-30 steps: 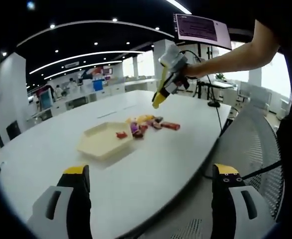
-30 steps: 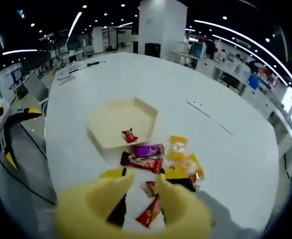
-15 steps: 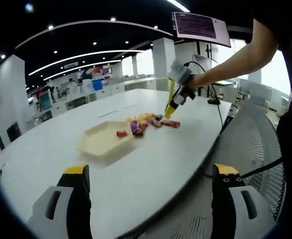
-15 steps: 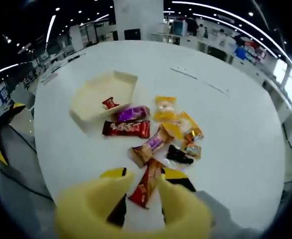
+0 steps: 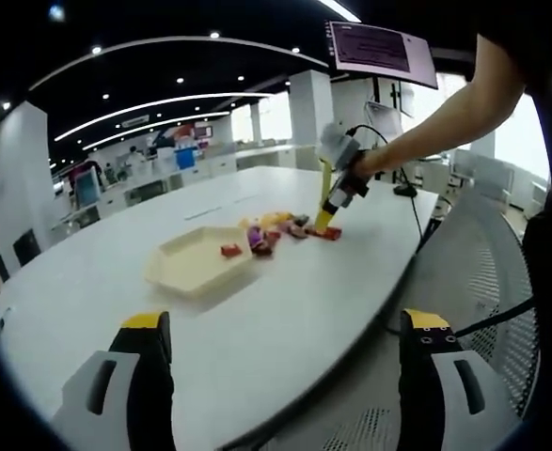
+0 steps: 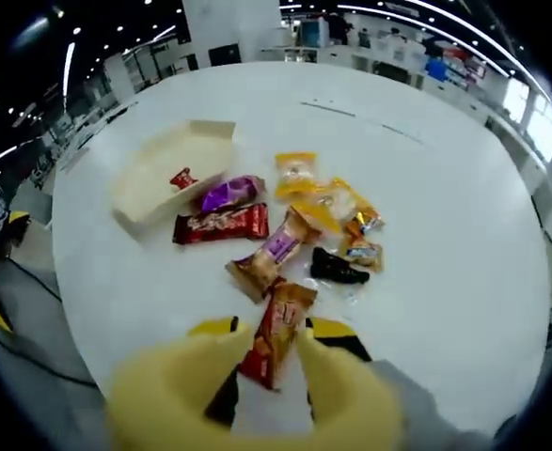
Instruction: Place the target food into the container with the food tongs after gripping and lifting it, then release it inside without dropping or visibly crushing the food.
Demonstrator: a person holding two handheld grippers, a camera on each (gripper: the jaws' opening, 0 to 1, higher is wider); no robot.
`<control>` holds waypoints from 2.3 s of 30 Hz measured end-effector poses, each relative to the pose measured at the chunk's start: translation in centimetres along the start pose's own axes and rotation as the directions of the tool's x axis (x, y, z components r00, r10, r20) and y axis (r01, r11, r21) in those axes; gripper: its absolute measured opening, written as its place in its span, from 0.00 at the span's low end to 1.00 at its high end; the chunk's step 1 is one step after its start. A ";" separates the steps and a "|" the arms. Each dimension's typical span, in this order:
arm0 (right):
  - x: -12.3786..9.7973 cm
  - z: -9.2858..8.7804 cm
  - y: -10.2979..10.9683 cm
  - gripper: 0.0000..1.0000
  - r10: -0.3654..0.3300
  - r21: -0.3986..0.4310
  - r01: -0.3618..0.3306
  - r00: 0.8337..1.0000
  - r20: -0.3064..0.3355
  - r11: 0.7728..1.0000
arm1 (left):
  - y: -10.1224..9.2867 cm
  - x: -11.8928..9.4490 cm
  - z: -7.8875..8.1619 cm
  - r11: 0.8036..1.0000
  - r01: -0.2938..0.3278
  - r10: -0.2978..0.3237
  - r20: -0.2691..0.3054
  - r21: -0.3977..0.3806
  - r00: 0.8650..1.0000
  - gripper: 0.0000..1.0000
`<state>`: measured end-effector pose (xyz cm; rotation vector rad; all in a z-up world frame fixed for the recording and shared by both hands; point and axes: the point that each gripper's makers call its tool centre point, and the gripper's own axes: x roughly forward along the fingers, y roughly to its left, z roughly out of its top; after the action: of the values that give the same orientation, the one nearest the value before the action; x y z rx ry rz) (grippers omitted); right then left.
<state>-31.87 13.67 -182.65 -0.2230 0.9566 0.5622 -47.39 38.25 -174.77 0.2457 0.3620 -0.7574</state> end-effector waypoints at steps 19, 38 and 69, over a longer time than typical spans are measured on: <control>0.6 -0.1 -0.1 0.24 -0.047 -0.021 0.046 0.998 -0.032 0.999 | -0.2 0.2 -0.7 0.999 -0.005 0.004 -0.014 -0.049 1.000 0.99; -3.0 4.4 -0.1 0.24 -0.061 -0.075 0.064 0.998 0.034 0.995 | 0.9 0.3 -1.1 0.994 -0.047 0.044 -0.032 -0.099 0.999 0.99; -7.2 18.4 4.9 0.24 -0.013 -0.269 0.051 0.990 0.142 0.962 | 2.5 -0.1 -0.7 0.981 -0.108 0.112 0.019 -0.163 0.993 0.99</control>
<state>-24.70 22.93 -165.98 -0.4393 0.7375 0.6706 -45.88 40.33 -175.16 0.1012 0.3781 -0.6183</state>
